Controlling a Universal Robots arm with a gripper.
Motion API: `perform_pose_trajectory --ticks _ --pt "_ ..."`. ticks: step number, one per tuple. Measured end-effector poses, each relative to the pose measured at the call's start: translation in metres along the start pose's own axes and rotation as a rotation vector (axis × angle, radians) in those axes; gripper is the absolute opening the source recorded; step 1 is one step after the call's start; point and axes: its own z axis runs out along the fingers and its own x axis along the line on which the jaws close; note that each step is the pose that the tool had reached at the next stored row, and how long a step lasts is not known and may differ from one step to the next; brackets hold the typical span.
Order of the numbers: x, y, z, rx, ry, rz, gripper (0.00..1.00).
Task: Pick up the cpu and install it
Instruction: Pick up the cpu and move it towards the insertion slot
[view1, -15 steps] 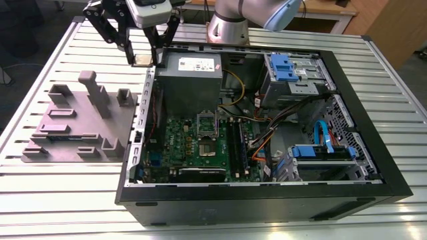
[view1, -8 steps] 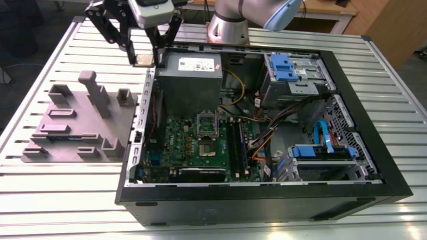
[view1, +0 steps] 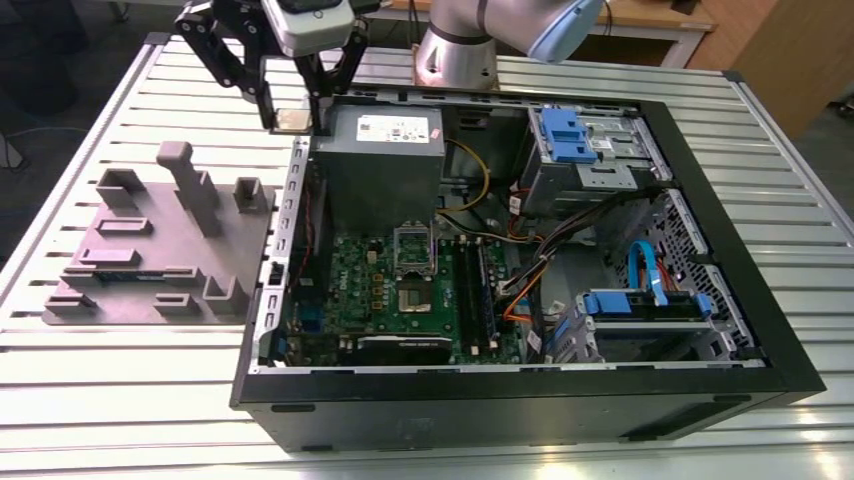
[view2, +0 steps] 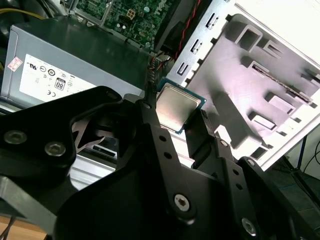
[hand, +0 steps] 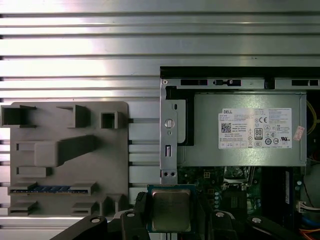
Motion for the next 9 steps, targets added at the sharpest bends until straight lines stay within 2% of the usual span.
perform_pose_trajectory --ticks 9 --pt "-0.0039 0.0001 -0.0001 0.0 0.0 0.0 0.47"
